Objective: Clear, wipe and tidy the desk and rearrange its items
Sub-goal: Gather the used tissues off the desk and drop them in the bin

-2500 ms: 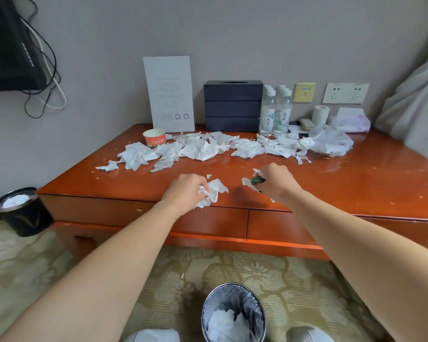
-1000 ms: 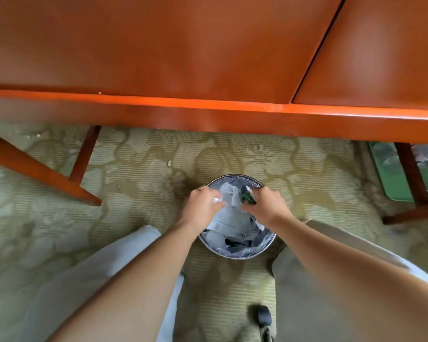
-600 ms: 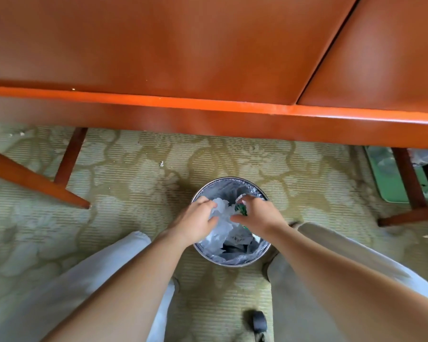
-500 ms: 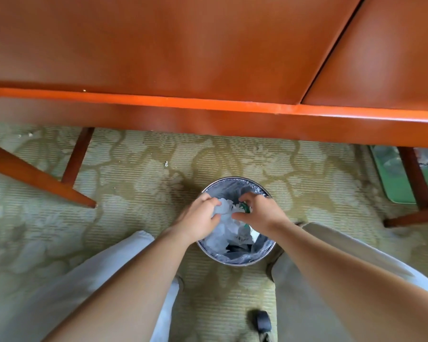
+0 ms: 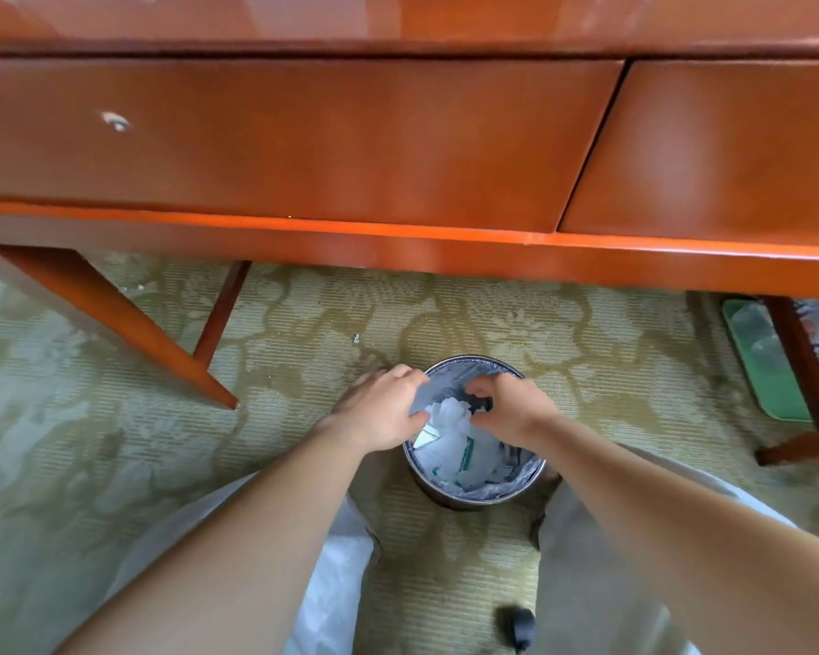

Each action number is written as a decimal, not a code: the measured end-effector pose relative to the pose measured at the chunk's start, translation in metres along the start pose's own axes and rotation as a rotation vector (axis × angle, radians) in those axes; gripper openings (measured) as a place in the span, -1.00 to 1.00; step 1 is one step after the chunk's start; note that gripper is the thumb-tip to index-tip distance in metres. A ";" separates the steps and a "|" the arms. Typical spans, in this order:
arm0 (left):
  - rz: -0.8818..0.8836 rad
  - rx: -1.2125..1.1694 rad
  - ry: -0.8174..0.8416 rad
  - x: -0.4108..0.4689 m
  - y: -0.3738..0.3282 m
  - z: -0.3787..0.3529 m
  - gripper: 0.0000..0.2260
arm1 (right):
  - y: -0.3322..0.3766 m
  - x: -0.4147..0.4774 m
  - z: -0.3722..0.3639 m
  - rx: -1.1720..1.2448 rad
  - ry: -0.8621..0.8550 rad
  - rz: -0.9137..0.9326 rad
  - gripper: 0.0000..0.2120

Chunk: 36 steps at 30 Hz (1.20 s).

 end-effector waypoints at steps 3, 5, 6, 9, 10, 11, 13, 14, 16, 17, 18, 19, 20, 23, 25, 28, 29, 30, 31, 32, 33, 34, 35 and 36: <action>0.002 0.060 -0.024 -0.028 -0.002 0.026 -0.44 | 0.023 -0.023 0.009 -0.025 -0.006 0.040 -0.51; 0.017 0.069 -0.046 -0.049 -0.001 0.047 -0.42 | 0.042 -0.042 0.021 -0.035 -0.024 0.075 -0.51; 0.025 0.072 -0.063 -0.060 -0.001 0.059 -0.42 | 0.053 -0.052 0.028 -0.050 -0.036 0.101 -0.51; 0.056 0.091 -0.133 -0.098 0.002 0.098 -0.39 | 0.095 -0.090 0.049 -0.095 -0.075 0.197 -0.53; 0.065 0.098 -0.161 -0.111 0.004 0.111 -0.38 | 0.109 -0.103 0.056 -0.101 -0.096 0.221 -0.53; 0.074 0.105 -0.185 -0.124 0.007 0.124 -0.38 | 0.123 -0.116 0.064 -0.103 -0.117 0.245 -0.53; 0.095 0.122 -0.236 -0.152 0.015 0.152 -0.37 | 0.153 -0.142 0.078 -0.095 -0.151 0.303 -0.53; 0.108 0.132 -0.261 -0.165 0.020 0.167 -0.38 | 0.167 -0.154 0.084 -0.095 -0.162 0.333 -0.53; 0.141 0.148 -0.309 -0.192 0.032 0.196 -0.38 | 0.198 -0.174 0.097 -0.100 -0.188 0.390 -0.54; 0.159 0.153 -0.328 -0.204 0.039 0.210 -0.38 | 0.214 -0.183 0.105 -0.102 -0.205 0.417 -0.56; 0.174 0.153 -0.343 -0.214 0.046 0.224 -0.38 | 0.229 -0.189 0.112 -0.098 -0.221 0.443 -0.58; 0.190 0.150 -0.356 -0.222 0.054 0.237 -0.37 | 0.244 -0.194 0.120 -0.094 -0.236 0.463 -0.60; 0.208 0.145 -0.375 -0.229 0.062 0.250 -0.37 | 0.258 -0.198 0.129 -0.095 -0.251 0.483 -0.60; 0.263 0.115 -0.449 -0.241 0.088 0.288 -0.38 | 0.295 -0.199 0.157 -0.128 -0.305 0.524 -0.58; 0.299 0.099 -0.478 -0.242 0.107 0.308 -0.41 | 0.315 -0.190 0.175 -0.145 -0.339 0.525 -0.57; 0.371 0.088 -0.501 -0.230 0.144 0.335 -0.44 | 0.344 -0.162 0.198 -0.165 -0.366 0.509 -0.53; 0.392 0.082 -0.509 -0.223 0.158 0.343 -0.44 | 0.354 -0.151 0.205 -0.170 -0.371 0.513 -0.51; 0.407 0.077 -0.519 -0.214 0.173 0.350 -0.45 | 0.365 -0.139 0.212 -0.173 -0.376 0.520 -0.50; 0.421 0.076 -0.532 -0.203 0.188 0.358 -0.46 | 0.377 -0.125 0.218 -0.172 -0.384 0.530 -0.50; 0.433 0.076 -0.542 -0.192 0.202 0.366 -0.47 | 0.388 -0.110 0.224 -0.164 -0.394 0.539 -0.51; 0.442 0.074 -0.551 -0.181 0.216 0.373 -0.47 | 0.399 -0.096 0.230 -0.154 -0.407 0.551 -0.51; 0.447 0.069 -0.561 -0.168 0.227 0.381 -0.48 | 0.409 -0.081 0.236 -0.147 -0.419 0.561 -0.50; 0.452 0.065 -0.571 -0.155 0.238 0.387 -0.48 | 0.418 -0.065 0.240 -0.143 -0.430 0.570 -0.48; 0.458 0.066 -0.583 -0.142 0.248 0.393 -0.48 | 0.426 -0.049 0.243 -0.146 -0.439 0.574 -0.45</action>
Point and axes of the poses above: each hand's wrist, its own x-axis towards the middle knuckle, its own z-axis out of the back of the hand, y = z × x, the point moved 7 cm from there along x, towards the middle knuckle, and after that the axes turned 15 degrees about x, right-handed, at the moved point
